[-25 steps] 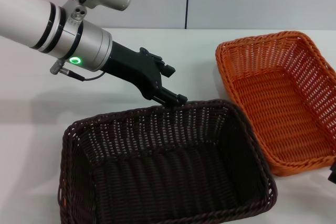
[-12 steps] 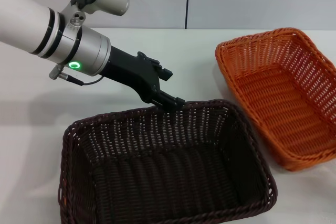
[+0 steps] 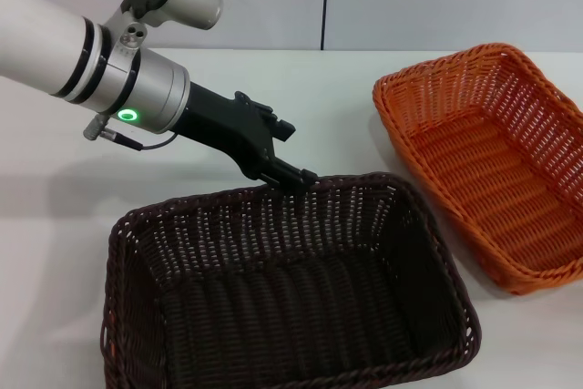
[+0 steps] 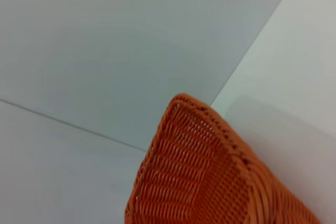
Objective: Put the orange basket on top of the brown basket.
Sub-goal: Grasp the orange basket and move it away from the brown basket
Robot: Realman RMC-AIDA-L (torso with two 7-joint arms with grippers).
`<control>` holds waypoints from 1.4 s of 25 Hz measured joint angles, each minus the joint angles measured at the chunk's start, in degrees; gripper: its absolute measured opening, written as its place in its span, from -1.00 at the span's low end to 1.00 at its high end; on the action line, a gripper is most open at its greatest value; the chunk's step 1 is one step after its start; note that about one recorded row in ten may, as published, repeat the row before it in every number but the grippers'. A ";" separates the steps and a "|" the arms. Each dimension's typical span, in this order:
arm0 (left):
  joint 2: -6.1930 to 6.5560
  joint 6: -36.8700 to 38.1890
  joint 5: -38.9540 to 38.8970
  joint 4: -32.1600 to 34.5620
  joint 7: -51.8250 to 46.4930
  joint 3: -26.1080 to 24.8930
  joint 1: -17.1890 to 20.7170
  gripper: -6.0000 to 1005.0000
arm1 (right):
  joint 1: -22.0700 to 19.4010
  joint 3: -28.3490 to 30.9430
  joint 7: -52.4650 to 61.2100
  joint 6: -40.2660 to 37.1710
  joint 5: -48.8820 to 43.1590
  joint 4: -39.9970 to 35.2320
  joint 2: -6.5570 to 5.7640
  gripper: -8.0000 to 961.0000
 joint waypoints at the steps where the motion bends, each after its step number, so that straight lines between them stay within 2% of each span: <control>1: 0.01 0.00 0.02 0.00 0.00 -0.02 0.07 0.67 | 0.00 0.00 0.00 0.00 0.00 0.00 0.00 0.38; 16: 0.13 1.47 0.06 0.98 0.02 0.39 1.12 0.67 | 3.34 0.26 0.47 3.69 0.00 -0.03 -1.94 0.38; 25: 0.21 1.43 0.06 1.32 0.01 0.40 1.32 0.66 | 2.23 4.60 0.65 6.30 0.00 -0.60 -3.43 0.38; 29: 0.29 1.36 0.07 1.32 -0.02 0.41 1.34 0.66 | 1.36 4.36 1.42 3.54 -0.12 -0.51 -3.21 0.38; 35: 0.37 1.29 0.07 1.32 -0.09 0.43 1.02 0.66 | 0.57 3.83 1.67 -3.28 -0.64 -0.01 -2.23 0.38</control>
